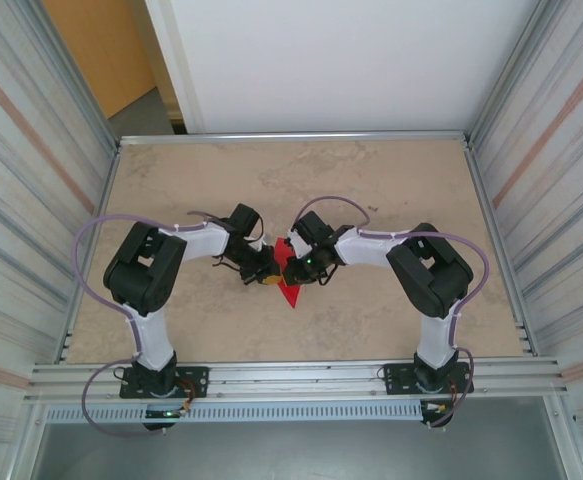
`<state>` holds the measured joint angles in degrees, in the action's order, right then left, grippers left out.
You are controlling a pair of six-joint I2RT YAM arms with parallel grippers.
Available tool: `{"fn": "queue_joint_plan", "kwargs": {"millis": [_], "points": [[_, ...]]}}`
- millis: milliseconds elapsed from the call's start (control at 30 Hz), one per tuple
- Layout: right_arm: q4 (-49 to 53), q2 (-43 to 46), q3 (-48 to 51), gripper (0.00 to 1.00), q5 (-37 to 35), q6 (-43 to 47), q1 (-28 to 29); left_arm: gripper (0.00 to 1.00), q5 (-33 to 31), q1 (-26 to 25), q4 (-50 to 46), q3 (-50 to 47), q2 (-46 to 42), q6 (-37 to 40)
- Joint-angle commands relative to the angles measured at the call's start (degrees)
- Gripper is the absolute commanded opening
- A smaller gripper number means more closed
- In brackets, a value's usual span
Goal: Fold a paper plane with a square sheet of paper (pick it up from the middle)
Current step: Third fold the triangle at the center of the table.
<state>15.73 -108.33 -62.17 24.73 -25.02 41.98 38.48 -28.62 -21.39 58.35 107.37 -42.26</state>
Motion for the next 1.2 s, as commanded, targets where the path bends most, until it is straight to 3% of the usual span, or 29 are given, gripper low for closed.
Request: {"fn": "queue_joint_plan", "kwargs": {"millis": [0, 167, 333, 733, 1167], "points": [[4.4, 1.4, -0.9, 0.22, -2.9, -0.6, -1.3, 0.07, -2.8, -0.3, -2.3, -0.8, 1.4, 0.1], [5.0, 5.7, -1.4, 0.34, -3.2, -3.0, -3.2, 0.06, -3.5, -0.5, -0.7, -1.4, 1.3, -2.4], [5.1, 9.6, -0.6, 0.35, -4.7, -5.1, -3.7, 0.06, -4.8, -1.3, 2.9, -2.2, 0.9, -7.1], [1.7, 11.9, 4.8, 0.14, 0.8, -12.3, -0.7, 0.06, -5.9, -2.5, 6.0, -2.8, 0.5, -11.0], [-0.1, 6.1, 4.1, 0.09, 2.9, -12.7, 0.3, 0.06, -4.7, -2.6, 5.7, -1.8, 0.5, -10.6]]}}
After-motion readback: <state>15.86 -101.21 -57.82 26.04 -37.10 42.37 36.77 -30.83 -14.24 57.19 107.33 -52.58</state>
